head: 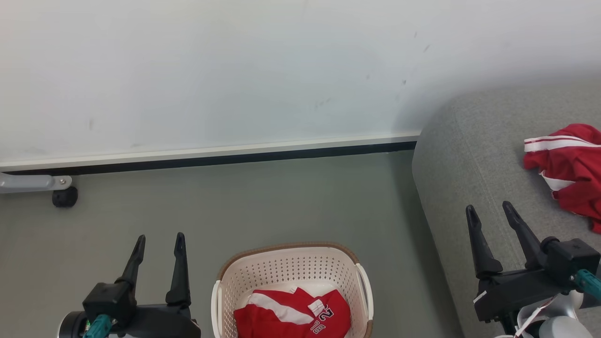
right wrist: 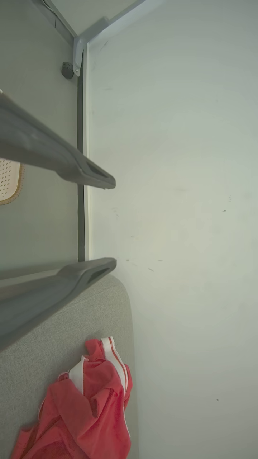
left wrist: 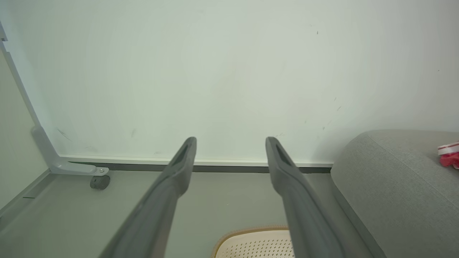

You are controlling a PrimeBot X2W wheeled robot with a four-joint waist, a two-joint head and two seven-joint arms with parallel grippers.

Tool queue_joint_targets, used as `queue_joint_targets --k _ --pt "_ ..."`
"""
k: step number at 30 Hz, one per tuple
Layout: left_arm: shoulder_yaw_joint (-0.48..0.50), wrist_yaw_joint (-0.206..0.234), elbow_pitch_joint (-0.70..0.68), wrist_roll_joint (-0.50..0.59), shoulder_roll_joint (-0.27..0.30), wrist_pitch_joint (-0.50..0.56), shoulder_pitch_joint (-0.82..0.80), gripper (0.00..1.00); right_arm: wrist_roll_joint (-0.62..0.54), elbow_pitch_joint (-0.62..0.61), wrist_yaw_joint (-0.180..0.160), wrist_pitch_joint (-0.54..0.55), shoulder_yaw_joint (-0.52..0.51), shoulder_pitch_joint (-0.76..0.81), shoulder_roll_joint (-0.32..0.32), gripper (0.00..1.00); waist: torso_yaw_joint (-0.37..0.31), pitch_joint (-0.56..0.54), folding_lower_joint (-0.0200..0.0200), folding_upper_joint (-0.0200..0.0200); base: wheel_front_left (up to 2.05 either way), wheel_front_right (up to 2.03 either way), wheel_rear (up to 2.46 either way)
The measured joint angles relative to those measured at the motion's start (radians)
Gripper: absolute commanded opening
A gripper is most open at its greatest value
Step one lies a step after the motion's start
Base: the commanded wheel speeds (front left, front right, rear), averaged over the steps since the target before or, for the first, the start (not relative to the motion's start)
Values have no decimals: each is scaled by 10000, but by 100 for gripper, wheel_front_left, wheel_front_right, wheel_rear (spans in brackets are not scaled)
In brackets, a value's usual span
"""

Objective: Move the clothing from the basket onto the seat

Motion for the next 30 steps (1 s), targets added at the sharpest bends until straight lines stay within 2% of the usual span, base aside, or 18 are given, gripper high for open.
queue_joint_targets --k 11,18,30 --pt "-105 0 -261 311 -157 240 -58 100 -4 -1020 -88 343 -15 -73 -109 100 -43 687 0 1 0 0 0" --pt "-447 -15 -209 424 -205 466 -783 100 -104 -1609 -132 514 113 -668 -107 100 -181 1522 1 1 0 0 0" --pt "-1154 -326 874 970 -318 968 -2300 100 -198 -2238 -132 681 370 -1778 86 100 -656 3189 2 1 0 0 0"
